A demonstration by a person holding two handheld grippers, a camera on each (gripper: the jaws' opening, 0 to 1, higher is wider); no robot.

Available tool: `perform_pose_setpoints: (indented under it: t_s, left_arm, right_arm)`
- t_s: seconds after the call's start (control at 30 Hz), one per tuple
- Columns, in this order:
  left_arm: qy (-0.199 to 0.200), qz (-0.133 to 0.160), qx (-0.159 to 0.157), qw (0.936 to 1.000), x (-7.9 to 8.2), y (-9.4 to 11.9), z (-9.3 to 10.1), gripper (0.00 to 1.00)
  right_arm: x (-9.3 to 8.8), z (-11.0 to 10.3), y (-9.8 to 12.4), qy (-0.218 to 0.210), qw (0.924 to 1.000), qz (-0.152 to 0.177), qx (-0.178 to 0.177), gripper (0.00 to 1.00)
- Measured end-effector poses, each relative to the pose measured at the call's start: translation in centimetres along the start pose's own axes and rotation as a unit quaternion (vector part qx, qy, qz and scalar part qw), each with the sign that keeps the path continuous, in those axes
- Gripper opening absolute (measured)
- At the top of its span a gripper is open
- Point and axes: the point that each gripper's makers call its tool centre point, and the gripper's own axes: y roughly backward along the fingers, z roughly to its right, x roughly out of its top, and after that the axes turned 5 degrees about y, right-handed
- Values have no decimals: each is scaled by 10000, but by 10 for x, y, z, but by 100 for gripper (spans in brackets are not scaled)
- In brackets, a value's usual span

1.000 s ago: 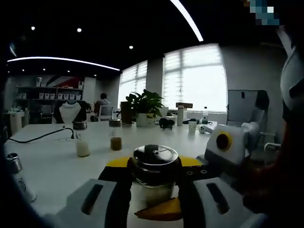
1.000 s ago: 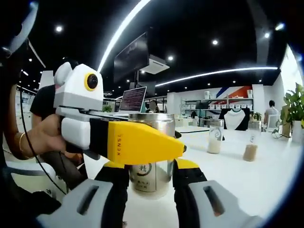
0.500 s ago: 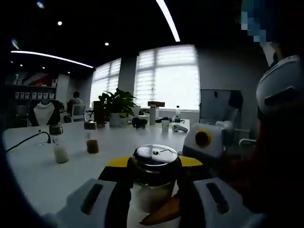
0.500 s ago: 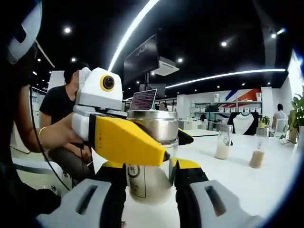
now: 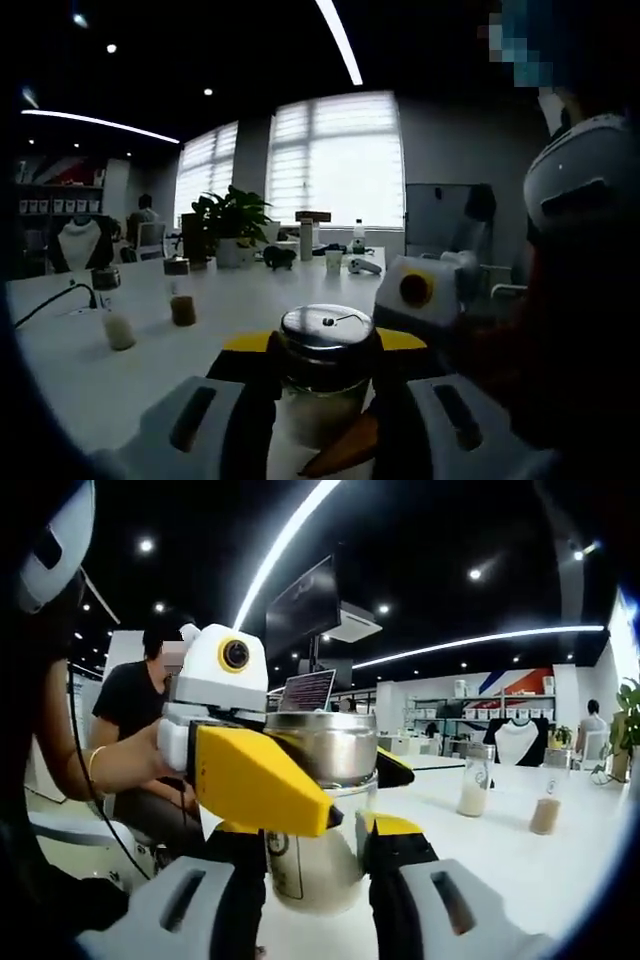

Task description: Rotate the seasoning bottle until the label or dispensing opening points toward the visible target arrow and the bottle remains upright within the marked orientation range

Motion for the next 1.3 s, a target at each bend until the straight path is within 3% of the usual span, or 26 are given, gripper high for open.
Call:
perform_pose_setpoints:
  t_s: [0.33, 0.57, 0.63, 0.8, 0.97, 1.03, 1.1, 1.13, 1.2, 1.3]
  left_arm:
    - [-100, -78, 133, 9998, -7, -5, -2, 39]
    - [178, -83, 833, 9963, -15, -9, -15, 39]
    - [340, 28, 1093, 9934, -15, -10, -18, 40]
    - [462, -72, 1783, 9829, -23, -10, -25, 42]
    - [601, 112, 2088, 9760, -20, -9, -26, 47]
    - [659, 92, 2325, 9703, -22, -4, -30, 43]
    - [566, 160, 2755, 9595, -20, 4, -37, 43]
    - [325, 124, 2917, 9559, -19, 6, -37, 43]
    - [203, 41, 2920, 9562, -20, 5, -34, 39]
    - [346, 177, 3044, 9518, -18, 5, -31, 40]
  right_arm:
    - [-9, 4, 1, -101, 9997, -140, -157, 36]
    - [-19, 14, 3, -114, 9981, -390, -462, 36]
    - [-20, 16, 4, -97, 9976, -417, -552, 36]
    - [-21, 22, 3, -109, 9956, -446, -811, 36]
    - [-20, 21, 2, 127, 9949, -468, -883, 36]
    - [-19, 21, 1, 112, 9949, -447, -894, 36]
    - [-19, 21, 0, 117, 9946, -445, -928, 36]
    - [-19, 21, 0, 114, 9946, -446, -928, 36]
    - [-19, 22, 0, 97, 9945, -425, -950, 36]
    - [-18, 22, -1, 53, 9943, -385, -993, 36]
